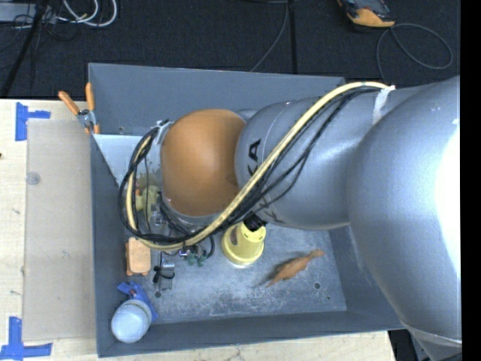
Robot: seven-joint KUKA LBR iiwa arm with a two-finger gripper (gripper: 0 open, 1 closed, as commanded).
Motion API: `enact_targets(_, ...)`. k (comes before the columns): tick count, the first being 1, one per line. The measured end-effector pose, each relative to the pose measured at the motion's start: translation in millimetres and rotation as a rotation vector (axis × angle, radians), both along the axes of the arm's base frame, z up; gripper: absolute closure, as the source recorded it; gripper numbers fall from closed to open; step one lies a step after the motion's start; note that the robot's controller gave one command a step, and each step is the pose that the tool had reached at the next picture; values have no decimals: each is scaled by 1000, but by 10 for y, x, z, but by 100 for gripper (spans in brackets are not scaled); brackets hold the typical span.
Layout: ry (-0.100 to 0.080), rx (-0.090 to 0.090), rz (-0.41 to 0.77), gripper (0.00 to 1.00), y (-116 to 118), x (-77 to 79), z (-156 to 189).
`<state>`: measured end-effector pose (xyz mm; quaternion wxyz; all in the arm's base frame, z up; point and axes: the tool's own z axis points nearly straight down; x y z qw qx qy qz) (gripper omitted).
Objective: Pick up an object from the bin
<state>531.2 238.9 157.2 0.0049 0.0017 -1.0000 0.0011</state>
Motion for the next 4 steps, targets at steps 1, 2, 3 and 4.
enact_targets(1,-7,2,-5,0,-12,21,48)
enact_targets(2,-10,4,62,0,59,305,-500)
enact_targets(3,2,0,140,0,63,383,-555)
enact_targets(4,-10,4,126,0,67,389,-288)
